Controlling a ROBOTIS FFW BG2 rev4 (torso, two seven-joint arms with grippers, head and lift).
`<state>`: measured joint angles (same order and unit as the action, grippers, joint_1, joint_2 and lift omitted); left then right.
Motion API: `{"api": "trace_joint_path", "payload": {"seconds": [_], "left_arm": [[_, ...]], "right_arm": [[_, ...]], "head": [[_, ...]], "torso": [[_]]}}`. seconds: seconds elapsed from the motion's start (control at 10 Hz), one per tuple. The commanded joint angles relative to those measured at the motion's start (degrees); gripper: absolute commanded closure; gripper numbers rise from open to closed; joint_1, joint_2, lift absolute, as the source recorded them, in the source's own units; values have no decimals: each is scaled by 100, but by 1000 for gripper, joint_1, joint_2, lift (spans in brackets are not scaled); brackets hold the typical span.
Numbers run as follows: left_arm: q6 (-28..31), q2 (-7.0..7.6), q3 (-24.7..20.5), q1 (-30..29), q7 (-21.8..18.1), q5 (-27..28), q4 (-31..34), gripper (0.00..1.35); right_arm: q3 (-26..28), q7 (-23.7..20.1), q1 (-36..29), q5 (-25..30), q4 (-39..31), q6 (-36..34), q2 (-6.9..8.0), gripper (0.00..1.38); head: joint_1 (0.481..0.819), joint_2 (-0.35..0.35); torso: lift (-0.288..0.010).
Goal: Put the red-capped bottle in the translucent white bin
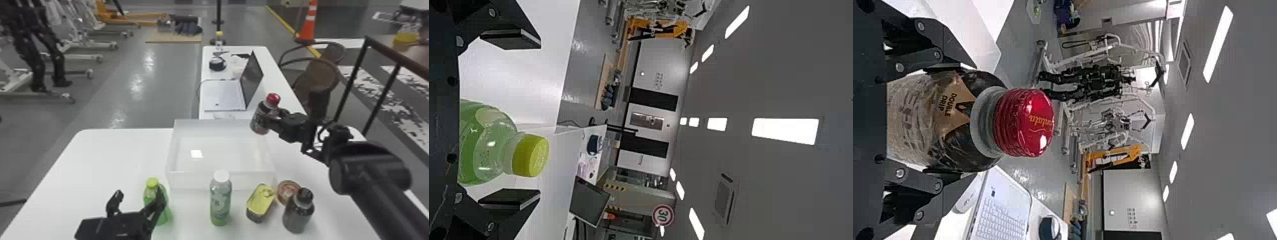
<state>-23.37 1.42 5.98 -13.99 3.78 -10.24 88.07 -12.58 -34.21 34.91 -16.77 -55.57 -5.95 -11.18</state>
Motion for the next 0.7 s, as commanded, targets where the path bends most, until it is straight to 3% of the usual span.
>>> {"api": "trace_joint_path", "payload": {"seconds": [0.0, 0.3, 0.6], "left_arm": [[25, 42, 9, 1, 0, -31, -1, 233], [69, 95, 53, 54, 0, -58, -10, 233], [51, 121, 79, 98, 0, -84, -36, 233]], "right_arm": [[-307, 116, 166, -151, 222, 50, 212, 1259], [-658, 300, 350, -291, 714, 173, 458, 1240], [-1036, 441, 359, -546, 1303, 393, 537, 1161]], "head": [[549, 0], [549, 0], [549, 0]], "torso": [[-100], [-100], [-100]]}}
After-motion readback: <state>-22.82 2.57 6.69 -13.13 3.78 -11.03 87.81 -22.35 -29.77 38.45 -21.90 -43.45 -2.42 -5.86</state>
